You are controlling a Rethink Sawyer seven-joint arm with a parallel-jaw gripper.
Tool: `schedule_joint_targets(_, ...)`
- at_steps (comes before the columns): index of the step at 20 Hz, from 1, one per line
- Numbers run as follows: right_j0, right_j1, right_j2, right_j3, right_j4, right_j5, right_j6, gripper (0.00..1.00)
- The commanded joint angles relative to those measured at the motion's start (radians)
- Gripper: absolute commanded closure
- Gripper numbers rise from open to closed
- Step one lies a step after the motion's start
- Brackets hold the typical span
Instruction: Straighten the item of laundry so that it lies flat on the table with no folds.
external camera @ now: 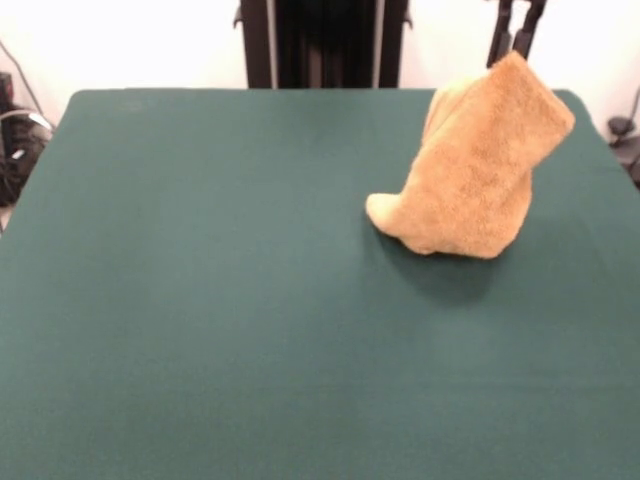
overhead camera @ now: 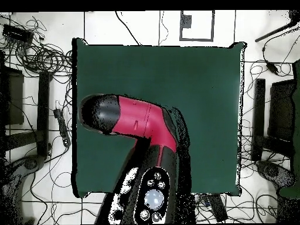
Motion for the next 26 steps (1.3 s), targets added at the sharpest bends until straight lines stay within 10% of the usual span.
schedule_joint_targets(1, -0.019, 0.014, 0.096, -0.118, 0.002, 0.222, 0.171, 1.0)
schedule_joint_targets(11, -0.047, 0.03, 0.096, -0.388, -0.044, 0.507, 0.155, 1.0)
schedule_joint_targets(26, -0.04, 0.071, 0.069, -0.432, -0.106, 0.361, 0.099, 1.0)
